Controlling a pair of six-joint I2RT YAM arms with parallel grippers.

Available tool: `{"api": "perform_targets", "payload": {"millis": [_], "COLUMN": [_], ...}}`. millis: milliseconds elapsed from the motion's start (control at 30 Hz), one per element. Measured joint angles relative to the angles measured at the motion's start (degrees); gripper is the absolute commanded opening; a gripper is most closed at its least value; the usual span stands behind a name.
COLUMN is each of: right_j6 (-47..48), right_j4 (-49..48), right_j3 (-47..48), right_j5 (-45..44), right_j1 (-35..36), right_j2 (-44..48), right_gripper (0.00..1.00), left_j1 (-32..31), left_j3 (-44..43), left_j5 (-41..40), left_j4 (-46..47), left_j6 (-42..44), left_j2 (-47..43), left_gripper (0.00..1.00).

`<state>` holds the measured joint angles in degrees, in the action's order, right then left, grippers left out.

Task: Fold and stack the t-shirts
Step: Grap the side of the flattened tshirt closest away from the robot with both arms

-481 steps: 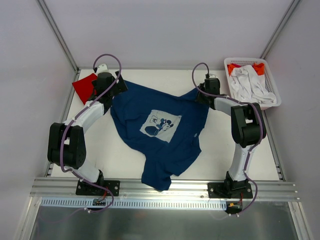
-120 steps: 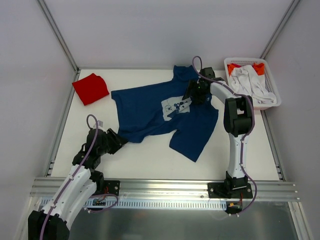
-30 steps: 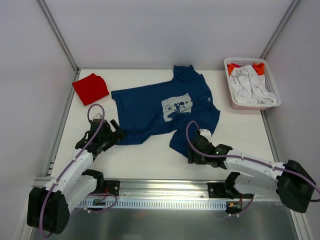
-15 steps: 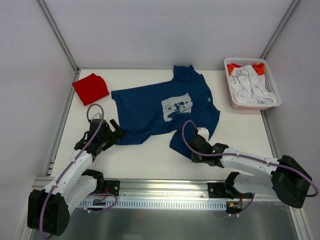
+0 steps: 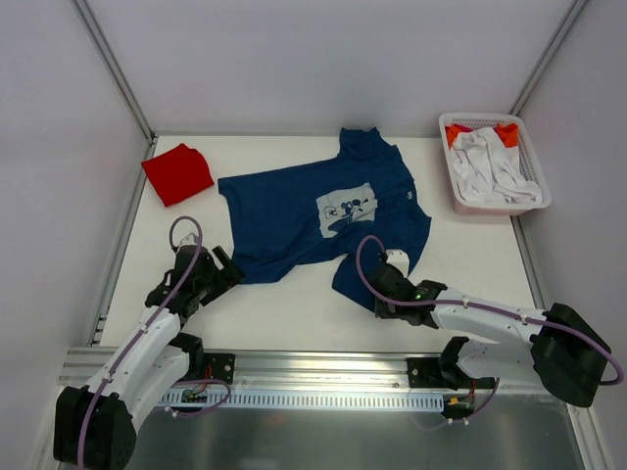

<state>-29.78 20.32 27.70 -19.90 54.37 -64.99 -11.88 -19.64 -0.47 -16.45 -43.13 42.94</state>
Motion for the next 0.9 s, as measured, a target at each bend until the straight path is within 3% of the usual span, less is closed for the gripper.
{"api": "perform_targets", "payload": {"millis": [267, 533, 900], "right_j6": [0.02, 0.02, 0.02], "right_j4": [-0.07, -0.15, -0.15], "right_j3": [0.02, 0.02, 0.02], "right_j5": [0.20, 0.92, 1.57], "right_j1": [0.00, 0.00, 0.00], "right_j2": [0.00, 0.22, 0.98], "right_gripper": [0.00, 0.00, 0.00], "left_j1": [0.00, 0.00, 0.00], "left_j3": [2.84, 2.84, 0.90], "left_j5": [-0.28, -1.62, -5.27], "left_j4": [-0.66, 1.46, 2.89], "left_j6": [-1.05, -0.76, 0.55], "left_j2": [0.00, 1.81, 5.40], "left_gripper": [0.61, 0.52, 0.48]}}
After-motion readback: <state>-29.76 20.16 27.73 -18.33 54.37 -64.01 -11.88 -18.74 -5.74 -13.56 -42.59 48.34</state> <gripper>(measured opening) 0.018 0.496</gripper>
